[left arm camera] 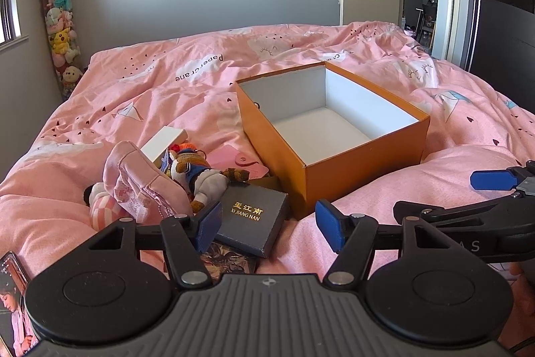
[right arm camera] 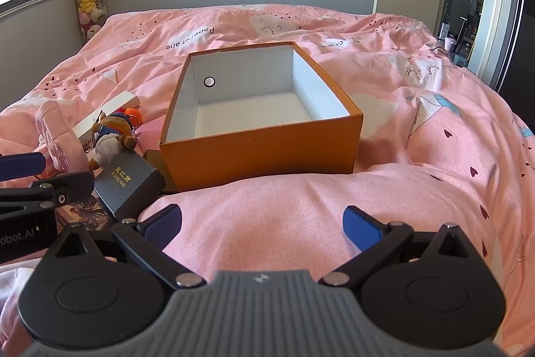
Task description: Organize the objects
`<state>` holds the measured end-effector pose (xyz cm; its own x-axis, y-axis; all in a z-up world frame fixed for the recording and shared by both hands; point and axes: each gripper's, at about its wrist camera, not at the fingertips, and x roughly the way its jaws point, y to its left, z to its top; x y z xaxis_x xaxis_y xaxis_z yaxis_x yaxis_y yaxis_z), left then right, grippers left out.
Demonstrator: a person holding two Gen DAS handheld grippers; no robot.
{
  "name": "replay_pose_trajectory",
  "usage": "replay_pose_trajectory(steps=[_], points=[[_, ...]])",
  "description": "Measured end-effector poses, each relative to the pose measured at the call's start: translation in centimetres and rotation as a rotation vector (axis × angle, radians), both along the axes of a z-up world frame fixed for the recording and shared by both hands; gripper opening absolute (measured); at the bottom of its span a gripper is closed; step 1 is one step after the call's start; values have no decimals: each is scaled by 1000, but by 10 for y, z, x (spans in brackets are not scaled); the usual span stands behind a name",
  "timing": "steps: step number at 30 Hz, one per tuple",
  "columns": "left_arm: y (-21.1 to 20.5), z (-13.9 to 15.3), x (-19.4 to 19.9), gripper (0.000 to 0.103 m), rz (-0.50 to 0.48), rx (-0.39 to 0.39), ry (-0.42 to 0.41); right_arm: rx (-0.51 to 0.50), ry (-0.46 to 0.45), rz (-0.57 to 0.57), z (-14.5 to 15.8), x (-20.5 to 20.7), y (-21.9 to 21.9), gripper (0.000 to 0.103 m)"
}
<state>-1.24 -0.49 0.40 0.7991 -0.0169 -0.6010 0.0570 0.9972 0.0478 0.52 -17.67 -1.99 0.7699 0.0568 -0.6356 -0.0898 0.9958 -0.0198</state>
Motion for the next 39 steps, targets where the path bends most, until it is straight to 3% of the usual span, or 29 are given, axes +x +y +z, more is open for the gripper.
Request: replay_pose_trajectory(steps=[26,35,37,39], points=[[-2,-3,-2,76,-5,3,12,-5,8,1,-2,0,1,102],[10,-5,4,74,5,-41,61,14,-1,66,2,12,8,102],[17,-5,7,68,8,-57,82,33,12,96,3,18,10,100],[22,-5,9,61,10,-65,103,53,39,133,3,24,15,87]])
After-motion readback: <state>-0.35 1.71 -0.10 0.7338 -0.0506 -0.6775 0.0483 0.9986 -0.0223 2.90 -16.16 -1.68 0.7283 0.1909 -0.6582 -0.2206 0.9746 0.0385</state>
